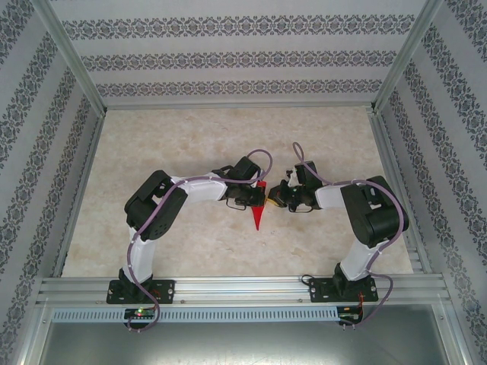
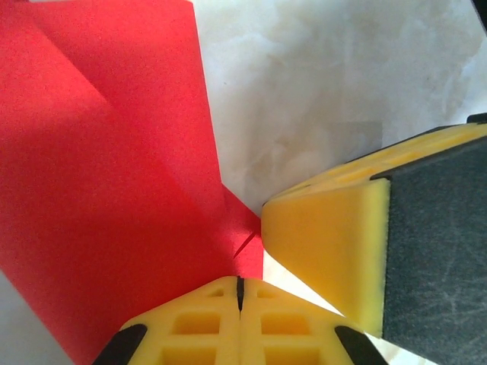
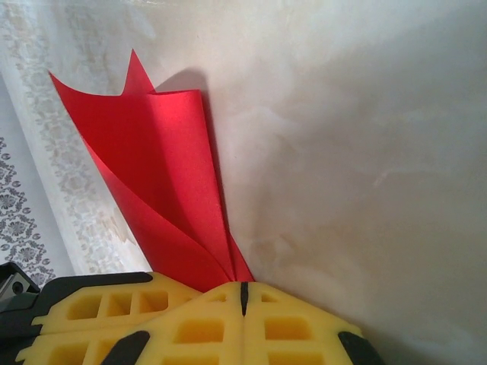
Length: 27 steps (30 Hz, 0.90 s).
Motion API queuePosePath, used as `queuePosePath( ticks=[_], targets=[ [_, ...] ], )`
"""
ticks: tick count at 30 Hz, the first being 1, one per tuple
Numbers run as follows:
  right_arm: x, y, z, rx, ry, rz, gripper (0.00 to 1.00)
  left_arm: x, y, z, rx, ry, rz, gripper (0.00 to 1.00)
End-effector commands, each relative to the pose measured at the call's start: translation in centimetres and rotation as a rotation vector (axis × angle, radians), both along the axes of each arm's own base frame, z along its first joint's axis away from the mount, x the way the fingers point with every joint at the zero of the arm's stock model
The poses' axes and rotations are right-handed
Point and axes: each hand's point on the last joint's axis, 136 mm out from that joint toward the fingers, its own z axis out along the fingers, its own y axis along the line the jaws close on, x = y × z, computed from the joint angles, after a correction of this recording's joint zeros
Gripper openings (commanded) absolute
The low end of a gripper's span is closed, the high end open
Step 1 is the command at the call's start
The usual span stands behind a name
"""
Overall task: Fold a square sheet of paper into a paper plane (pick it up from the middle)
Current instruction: Fold the wing for the fifth time at the center of the table.
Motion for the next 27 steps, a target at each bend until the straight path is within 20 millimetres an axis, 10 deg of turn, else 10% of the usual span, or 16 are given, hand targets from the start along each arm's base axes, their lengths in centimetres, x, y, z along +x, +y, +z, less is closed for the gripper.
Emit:
queuePosePath(
  ticks=[1, 14, 27],
  targets=[
    [0.7, 0.8, 2.1, 0.027, -0.066, 0.032, 0.01, -1.1, -0.1, -1.9, 0.015, 0.003, -0.052, 0.1],
    [1.5, 0.9, 3.4, 0.039, -0.087, 0.033, 0.0, -2.1, 0.0, -1.8, -0.043, -0.069, -0.128, 0.18],
    [2.7, 0.2, 4.5, 0.051, -0.106, 0.015, 0.0, -2.2, 0.3, -1.7, -0.053, -0.098, -0.156, 0.0]
  ],
)
